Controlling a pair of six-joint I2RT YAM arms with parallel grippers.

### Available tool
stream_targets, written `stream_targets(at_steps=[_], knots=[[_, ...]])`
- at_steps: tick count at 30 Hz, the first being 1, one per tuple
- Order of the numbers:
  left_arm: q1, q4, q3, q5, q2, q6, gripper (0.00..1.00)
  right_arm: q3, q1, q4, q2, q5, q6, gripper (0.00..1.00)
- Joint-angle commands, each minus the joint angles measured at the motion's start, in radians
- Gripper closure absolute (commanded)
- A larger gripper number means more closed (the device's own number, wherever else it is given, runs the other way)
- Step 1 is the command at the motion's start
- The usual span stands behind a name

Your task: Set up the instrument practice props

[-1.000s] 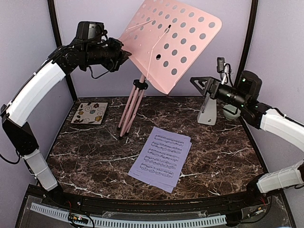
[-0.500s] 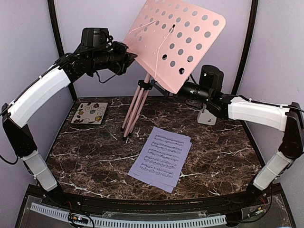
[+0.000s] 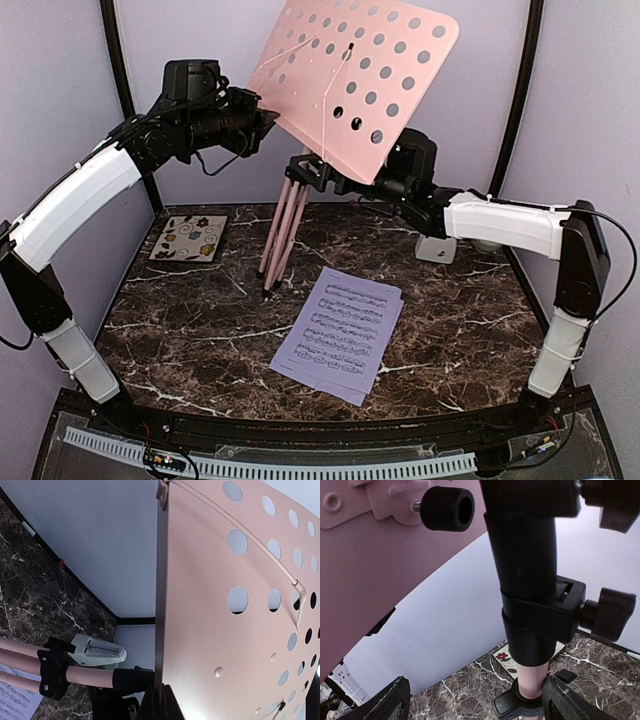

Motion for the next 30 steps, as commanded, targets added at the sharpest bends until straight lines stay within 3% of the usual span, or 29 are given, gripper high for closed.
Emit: stream_targets(at_steps=[1, 6, 7, 8, 9, 10, 19, 24, 26, 30], knots=[[-0.014, 0.363, 0.031, 0.049, -0.129, -0.083, 1.00, 0.072, 0.035, 0.044, 0.037, -0.014, -0.008, 0.08], [-0.014, 0.375, 0.027, 0.048, -0.129, -0.087, 1.00, 0.122, 0.043, 0.014, 0.071, -0.014, -0.008, 0.08], [-0.015, 0.379, 0.025, 0.047, -0.131, -0.086, 1.00, 0.122, 0.044, 0.015, 0.072, 0.201, -0.008, 0.08], [-0.014, 0.380, 0.025, 0.046, -0.133, -0.083, 1.00, 0.119, 0.044, 0.017, 0.073, 0.516, -0.008, 0.32], [-0.014, 0.381, 0.023, 0.044, -0.134, -0.083, 1.00, 0.114, 0.046, 0.020, 0.071, 0.568, -0.008, 0.56], [-0.013, 0.385, 0.021, 0.043, -0.135, -0.084, 1.00, 0.108, 0.046, 0.027, 0.070, 0.583, -0.120, 0.59], [-0.015, 0.409, 0.008, 0.064, -0.133, -0.105, 1.00, 0.123, 0.046, 0.048, 0.083, 0.593, -0.143, 0.69], [-0.013, 0.412, -0.009, 0.056, -0.147, -0.079, 0.99, 0.121, 0.046, 0.053, 0.070, 0.587, -0.148, 0.90], [-0.012, 0.416, -0.041, 0.044, -0.166, -0.060, 0.84, 0.119, 0.046, 0.057, 0.054, 0.585, -0.156, 1.00], [0.004, 0.429, -0.151, 0.034, -0.225, -0.045, 0.51, 0.132, 0.038, 0.058, 0.019, 0.575, -0.161, 1.00]])
